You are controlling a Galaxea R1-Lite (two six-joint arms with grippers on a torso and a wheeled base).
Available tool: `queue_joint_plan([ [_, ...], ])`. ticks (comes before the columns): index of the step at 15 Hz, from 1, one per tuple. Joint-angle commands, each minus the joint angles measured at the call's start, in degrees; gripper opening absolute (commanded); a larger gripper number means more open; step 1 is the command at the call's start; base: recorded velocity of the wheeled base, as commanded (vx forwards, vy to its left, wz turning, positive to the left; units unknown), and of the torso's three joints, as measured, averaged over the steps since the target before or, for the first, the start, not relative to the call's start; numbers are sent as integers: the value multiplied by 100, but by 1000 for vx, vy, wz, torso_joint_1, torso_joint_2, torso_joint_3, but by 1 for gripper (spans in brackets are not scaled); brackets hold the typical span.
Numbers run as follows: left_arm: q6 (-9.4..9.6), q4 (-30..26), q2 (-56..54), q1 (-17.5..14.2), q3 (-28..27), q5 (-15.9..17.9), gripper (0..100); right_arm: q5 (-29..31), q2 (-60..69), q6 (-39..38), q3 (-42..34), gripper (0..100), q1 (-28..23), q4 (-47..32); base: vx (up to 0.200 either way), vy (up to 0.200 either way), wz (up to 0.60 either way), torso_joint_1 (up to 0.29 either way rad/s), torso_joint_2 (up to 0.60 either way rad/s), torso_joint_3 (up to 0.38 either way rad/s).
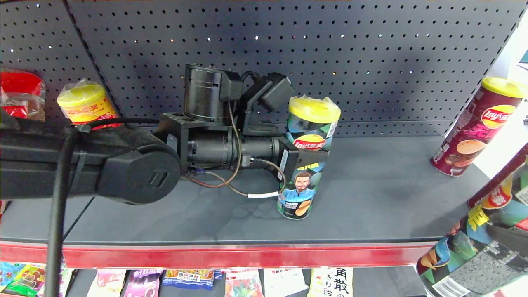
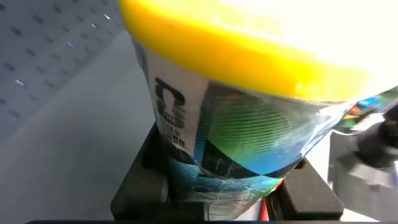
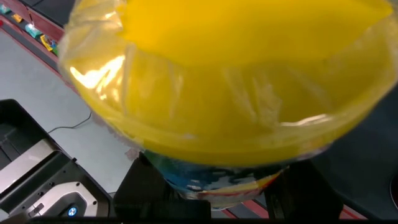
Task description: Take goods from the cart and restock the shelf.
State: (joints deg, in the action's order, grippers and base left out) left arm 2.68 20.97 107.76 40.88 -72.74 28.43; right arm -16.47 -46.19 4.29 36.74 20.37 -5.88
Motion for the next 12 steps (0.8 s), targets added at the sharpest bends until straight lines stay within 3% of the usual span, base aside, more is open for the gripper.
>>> queue_joint_plan([
  [1, -66, 4, -194, 105, 164, -48, 0, -5, -39, 2, 8, 0, 2, -1, 0, 0, 0, 0, 0, 0],
  [9, -128, 30, -555, 184, 832, -153, 0, -14, -48, 2, 26, 0, 11, -1, 0, 0, 0, 0, 0, 0],
  [12, -180, 294, -537, 210, 1016, -162, 0, -14, -74, 2, 35, 0, 11, 8, 0, 0, 0, 0, 0, 0],
])
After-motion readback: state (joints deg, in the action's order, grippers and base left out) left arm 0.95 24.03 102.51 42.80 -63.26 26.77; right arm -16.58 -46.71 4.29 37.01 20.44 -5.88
